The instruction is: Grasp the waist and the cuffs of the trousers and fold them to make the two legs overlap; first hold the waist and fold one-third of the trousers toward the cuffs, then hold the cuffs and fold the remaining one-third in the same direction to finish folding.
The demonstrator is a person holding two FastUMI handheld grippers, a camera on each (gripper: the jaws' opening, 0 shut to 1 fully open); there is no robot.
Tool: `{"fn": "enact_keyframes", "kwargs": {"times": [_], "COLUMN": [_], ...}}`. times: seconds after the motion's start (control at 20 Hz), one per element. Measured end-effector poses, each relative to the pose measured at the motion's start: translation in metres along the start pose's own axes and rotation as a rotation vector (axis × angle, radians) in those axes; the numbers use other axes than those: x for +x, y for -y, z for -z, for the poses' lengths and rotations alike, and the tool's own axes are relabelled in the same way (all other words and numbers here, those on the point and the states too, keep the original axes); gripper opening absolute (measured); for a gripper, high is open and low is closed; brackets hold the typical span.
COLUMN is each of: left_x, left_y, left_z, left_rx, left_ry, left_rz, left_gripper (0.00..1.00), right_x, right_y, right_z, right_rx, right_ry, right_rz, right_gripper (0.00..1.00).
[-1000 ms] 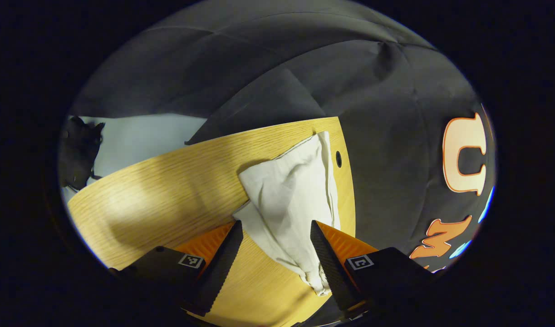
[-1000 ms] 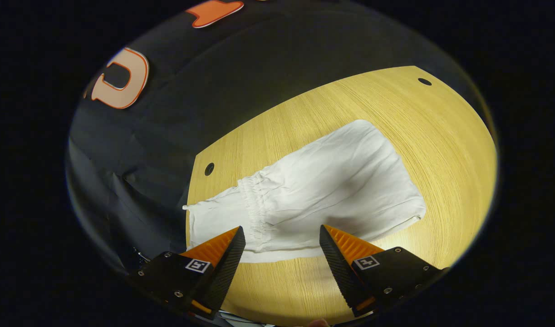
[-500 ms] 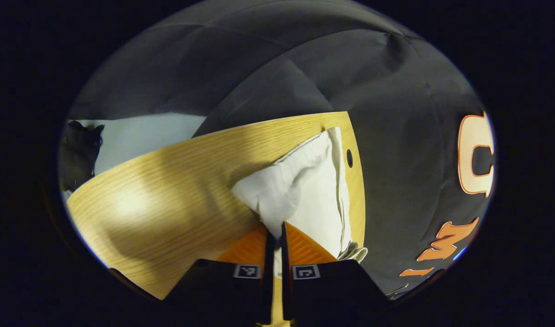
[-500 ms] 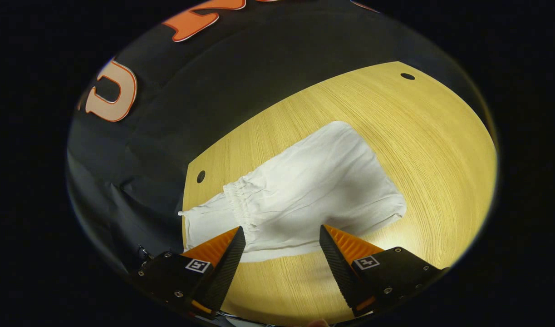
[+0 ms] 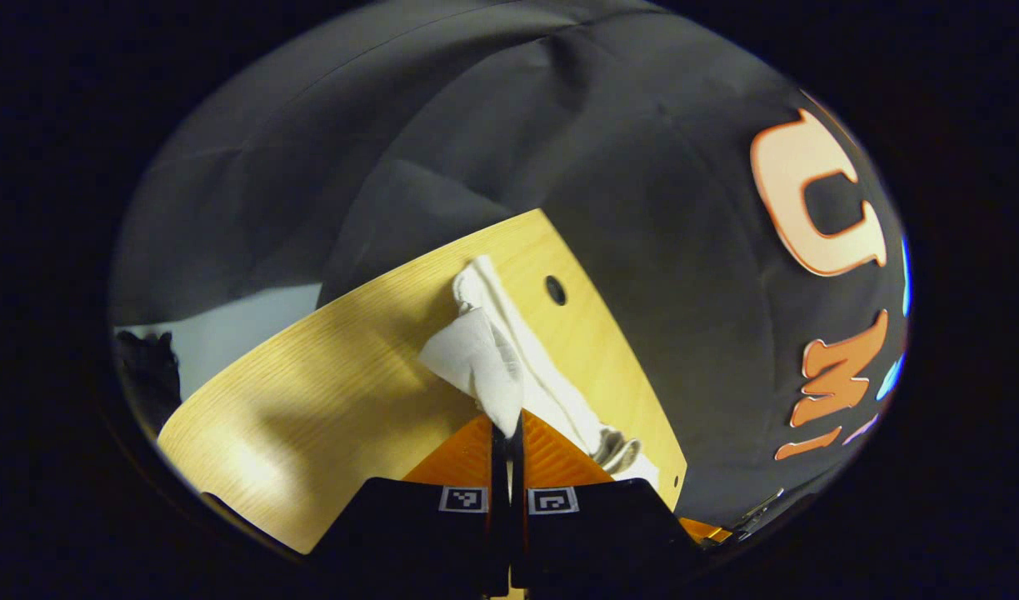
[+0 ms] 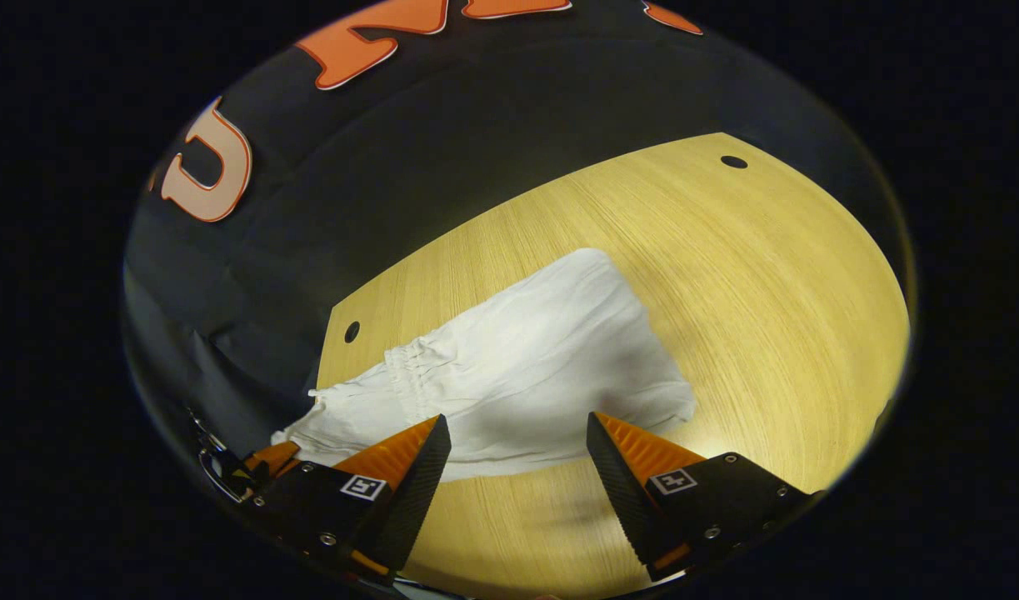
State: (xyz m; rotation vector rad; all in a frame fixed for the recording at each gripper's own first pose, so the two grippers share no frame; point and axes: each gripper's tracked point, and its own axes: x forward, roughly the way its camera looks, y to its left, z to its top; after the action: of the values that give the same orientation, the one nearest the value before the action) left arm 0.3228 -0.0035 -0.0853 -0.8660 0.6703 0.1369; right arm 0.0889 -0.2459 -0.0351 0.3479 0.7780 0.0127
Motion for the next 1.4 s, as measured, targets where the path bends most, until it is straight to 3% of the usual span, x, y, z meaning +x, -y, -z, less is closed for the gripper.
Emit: {"fn": "enact_keyframes", "kwargs": {"times": [0.4,0.85,1.2,1.4], "left_x": [-0.015,0.008,0.046,0.074], "left_y": [0.154,0.271,0.321,0.317], "left_z": [0.017,0.101,0.218,0.272], "left_rx": [0.234,0.377,0.454,0.552], "left_ry": [0.068,0.03,-0.121,-0.208], "left_rz": [0.137,0.206,0.22,0.178], "left_gripper": [0.04,0.04,0.04,0.04], "right_x": [-0.02,-0.047,-0.057,-0.061], "right_y": [0.054,0.138,0.205,0.229], "right_z": [-0.018,-0.052,-0.054,-0.049], "right_rx": [-0.003,-0.012,0.047,0.068], "right_ry": [0.008,0.035,0.018,0.009], "right_rz": [-0.013,0.003,0.024,0.024], "right_gripper": [0.99,0.99,0.99,0.99]}}
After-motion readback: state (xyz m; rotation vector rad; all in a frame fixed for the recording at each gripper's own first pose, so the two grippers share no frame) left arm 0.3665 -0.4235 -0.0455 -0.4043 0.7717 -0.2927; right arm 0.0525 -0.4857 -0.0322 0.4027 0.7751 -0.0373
